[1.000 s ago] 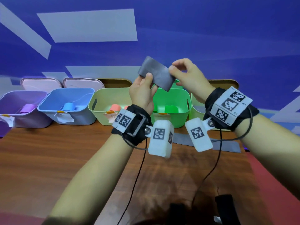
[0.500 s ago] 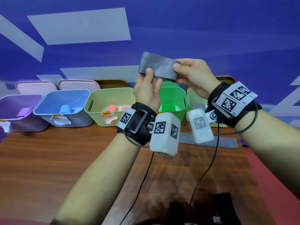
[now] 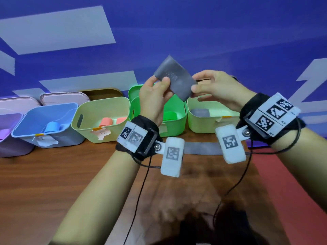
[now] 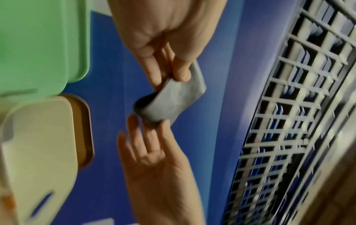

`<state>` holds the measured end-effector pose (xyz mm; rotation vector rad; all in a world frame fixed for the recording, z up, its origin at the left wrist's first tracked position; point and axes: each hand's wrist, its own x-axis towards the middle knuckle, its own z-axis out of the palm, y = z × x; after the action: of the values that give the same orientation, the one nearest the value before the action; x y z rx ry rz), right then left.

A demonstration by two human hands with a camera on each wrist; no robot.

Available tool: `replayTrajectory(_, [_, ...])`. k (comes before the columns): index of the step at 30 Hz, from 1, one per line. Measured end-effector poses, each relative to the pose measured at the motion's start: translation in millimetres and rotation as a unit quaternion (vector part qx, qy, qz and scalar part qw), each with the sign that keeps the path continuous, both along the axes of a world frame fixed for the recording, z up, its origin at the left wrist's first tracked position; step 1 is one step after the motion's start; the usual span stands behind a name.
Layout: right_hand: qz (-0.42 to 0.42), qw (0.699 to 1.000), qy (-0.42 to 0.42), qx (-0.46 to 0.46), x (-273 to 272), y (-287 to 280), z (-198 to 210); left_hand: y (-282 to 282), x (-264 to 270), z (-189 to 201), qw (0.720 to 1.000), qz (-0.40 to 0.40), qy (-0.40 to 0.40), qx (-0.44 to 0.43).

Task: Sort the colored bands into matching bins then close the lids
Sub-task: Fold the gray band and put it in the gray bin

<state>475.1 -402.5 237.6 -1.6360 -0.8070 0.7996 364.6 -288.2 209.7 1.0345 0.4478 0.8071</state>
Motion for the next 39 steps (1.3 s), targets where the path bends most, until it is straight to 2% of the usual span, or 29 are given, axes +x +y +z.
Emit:
replayTrajectory(3, [0.027, 0.997, -0.052, -0.058, 16, -15, -8, -2, 11, -8, 0.985, 0.006, 0.126, 0.121])
replayTrajectory(6, [-0.028, 0.994, -0.086, -0.056, 28, -19, -20, -8, 30, -18, 0.941, -0.043, 0.229, 0.244])
replayTrajectory(8, [-0.073, 0.99, -0.108, -0.052, 38, -19, -30, -10, 45, -22, 0.911, -0.069, 0.279, 0.295])
replayTrajectory(12, [-0.087, 0.985, -0.146, -0.039, 60, -23, -39, -8, 77, -16, 0.876, -0.109, 0.31, 0.354])
replayTrajectory(15, [-0.114, 0.986, -0.123, -0.019, 75, -29, -41, -10, 95, -10, 0.852, -0.157, 0.323, 0.381])
replayTrajectory(20, [-0.173, 0.984, 0.036, 0.018, 93, -40, -56, -19, 113, -16, 0.877, -0.189, 0.309, 0.316])
replayTrajectory(24, [-0.214, 0.959, 0.174, 0.063, 106, -50, -74, -23, 112, -42, 0.891, -0.204, 0.325, 0.244])
replayTrajectory(28, [-0.218, 0.941, 0.247, 0.07, 115, -56, -94, -28, 116, -62, 0.939, -0.207, 0.257, 0.1])
replayTrajectory(30, [-0.206, 0.94, 0.264, 0.071, 118, -59, -101, -30, 120, -67, 0.953, -0.179, 0.232, 0.072])
replayTrajectory(33, [-0.192, 0.938, 0.279, 0.075, 121, -63, -109, -34, 125, -73, 0.965, -0.138, 0.202, 0.095])
replayTrajectory(36, [-0.184, 0.936, 0.29, 0.074, 126, -66, -116, -36, 131, -81, 0.961, -0.115, 0.193, 0.159])
replayTrajectory(39, [-0.163, 0.947, 0.275, 0.038, 135, -71, -123, -35, 138, -88, 0.954, -0.099, 0.206, 0.193])
